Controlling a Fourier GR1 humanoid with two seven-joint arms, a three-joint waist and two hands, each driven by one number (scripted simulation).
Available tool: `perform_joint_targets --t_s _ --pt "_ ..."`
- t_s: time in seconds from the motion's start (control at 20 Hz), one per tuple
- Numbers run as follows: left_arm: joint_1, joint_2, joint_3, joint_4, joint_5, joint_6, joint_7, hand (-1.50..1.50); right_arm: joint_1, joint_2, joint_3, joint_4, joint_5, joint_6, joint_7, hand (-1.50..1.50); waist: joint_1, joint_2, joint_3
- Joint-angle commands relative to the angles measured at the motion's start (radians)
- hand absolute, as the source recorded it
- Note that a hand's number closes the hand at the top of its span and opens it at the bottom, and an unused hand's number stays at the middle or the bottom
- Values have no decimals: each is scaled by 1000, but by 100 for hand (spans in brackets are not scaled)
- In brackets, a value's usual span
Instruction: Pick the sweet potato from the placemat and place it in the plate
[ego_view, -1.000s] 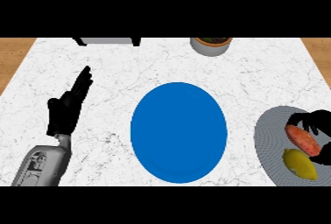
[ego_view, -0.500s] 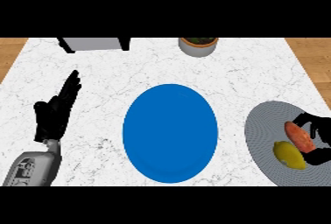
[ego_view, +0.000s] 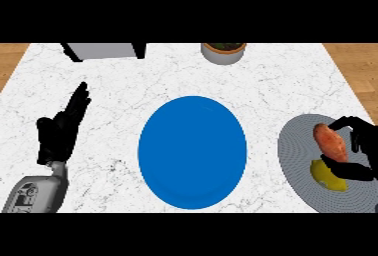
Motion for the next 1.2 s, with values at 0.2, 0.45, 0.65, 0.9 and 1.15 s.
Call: perform_joint_targets --t_s 0.2,0.45,0.65,0.9,1.15 --pt "-40 -29 -26 12 -15 0 -2 0 143 121 192 -589 37 150 302 150 46 16 3" --pt "-47 -61 -56 -13 -26 -3 20 0 37 259 394 -598 189 214 538 150 82 24 5" --pt "-57 -29 -25 31 -16 -44 -26 0 -178 370 449 -394 249 216 595 150 92 28 5" --pt "-71 -9 5 7 2 -71 -11 0 -262 434 543 -151 278 68 649 150 93 27 6" --pt "-80 -44 -14 40 -28 -40 -22 0 -412 436 603 72 374 96 751 150 96 29 6"
